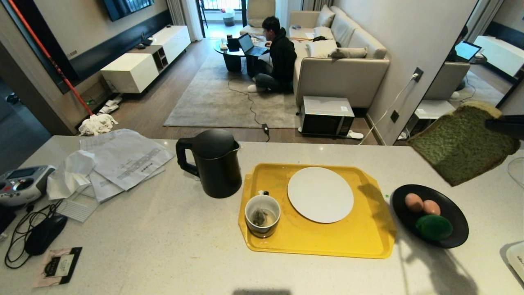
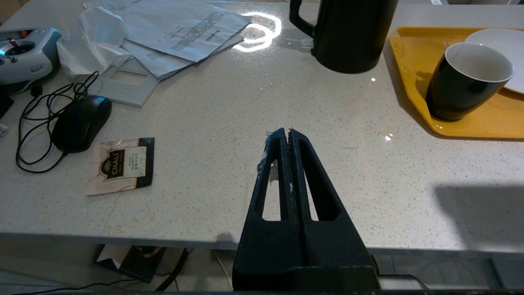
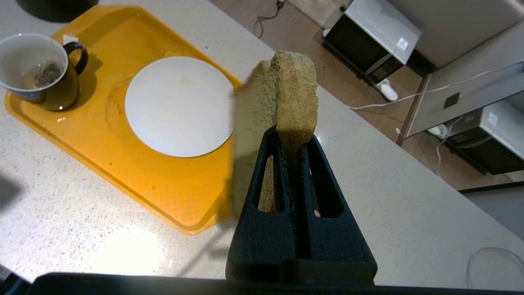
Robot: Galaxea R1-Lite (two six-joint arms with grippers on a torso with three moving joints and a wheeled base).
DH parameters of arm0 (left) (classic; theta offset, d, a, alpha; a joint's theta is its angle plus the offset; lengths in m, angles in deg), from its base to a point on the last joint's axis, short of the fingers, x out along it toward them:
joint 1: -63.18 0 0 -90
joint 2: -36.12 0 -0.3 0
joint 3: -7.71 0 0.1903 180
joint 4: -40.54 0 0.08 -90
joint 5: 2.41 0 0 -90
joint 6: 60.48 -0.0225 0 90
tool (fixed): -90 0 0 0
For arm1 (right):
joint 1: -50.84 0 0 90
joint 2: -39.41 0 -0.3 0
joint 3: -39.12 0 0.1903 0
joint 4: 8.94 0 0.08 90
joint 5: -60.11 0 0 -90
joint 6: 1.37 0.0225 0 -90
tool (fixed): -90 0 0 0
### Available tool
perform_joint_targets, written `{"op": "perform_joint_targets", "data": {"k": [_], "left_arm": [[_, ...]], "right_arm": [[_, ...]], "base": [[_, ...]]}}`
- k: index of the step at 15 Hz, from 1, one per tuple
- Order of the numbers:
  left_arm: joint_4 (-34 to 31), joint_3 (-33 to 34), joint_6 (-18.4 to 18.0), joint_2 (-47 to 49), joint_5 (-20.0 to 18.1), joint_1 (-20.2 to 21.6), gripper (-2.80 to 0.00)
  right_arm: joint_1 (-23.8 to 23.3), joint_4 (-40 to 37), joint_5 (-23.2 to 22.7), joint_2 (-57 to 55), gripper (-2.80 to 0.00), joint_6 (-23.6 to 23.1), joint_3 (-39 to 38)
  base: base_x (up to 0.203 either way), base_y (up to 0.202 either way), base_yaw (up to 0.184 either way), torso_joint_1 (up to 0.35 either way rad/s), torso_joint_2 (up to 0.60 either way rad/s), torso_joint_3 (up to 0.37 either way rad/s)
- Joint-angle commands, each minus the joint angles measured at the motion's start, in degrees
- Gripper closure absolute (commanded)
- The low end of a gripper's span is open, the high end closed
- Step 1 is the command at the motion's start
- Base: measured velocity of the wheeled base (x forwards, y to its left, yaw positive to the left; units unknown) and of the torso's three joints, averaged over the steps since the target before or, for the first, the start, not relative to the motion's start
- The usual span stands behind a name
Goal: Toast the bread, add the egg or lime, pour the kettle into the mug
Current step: Put the baked bread on a plate
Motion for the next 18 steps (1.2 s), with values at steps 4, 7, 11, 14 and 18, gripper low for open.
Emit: {"op": "perform_joint_targets", "data": {"k": [4,7,11,14,18], "left_arm": [[0.0,0.0,0.0,0.0,0.0,0.1,0.0],[0.0,0.0,0.0,0.0,0.0,0.1,0.0],[0.0,0.0,0.0,0.0,0.0,0.1,0.0],[0.0,0.0,0.0,0.0,0.0,0.1,0.0],[0.0,0.0,0.0,0.0,0.0,0.1,0.0]], "right_arm": [[8.9,-1.1,1.8,-8.5,0.0,-0.1,0.0],[15.1,-0.6,6.1,-16.9,0.0,4.2,0.9],[21.9,7.3,15.1,-29.8,0.0,15.8,4.5],[24.5,11.9,22.9,-34.9,0.0,32.4,8.7],[26.0,9.1,25.1,-37.4,0.0,50.0,10.2]], "base": [[0.0,0.0,0.0,0.0,0.0,0.0],[0.0,0.0,0.0,0.0,0.0,0.0],[0.0,0.0,0.0,0.0,0.0,0.0],[0.0,0.0,0.0,0.0,0.0,0.0],[0.0,0.0,0.0,0.0,0.0,0.0]]}}
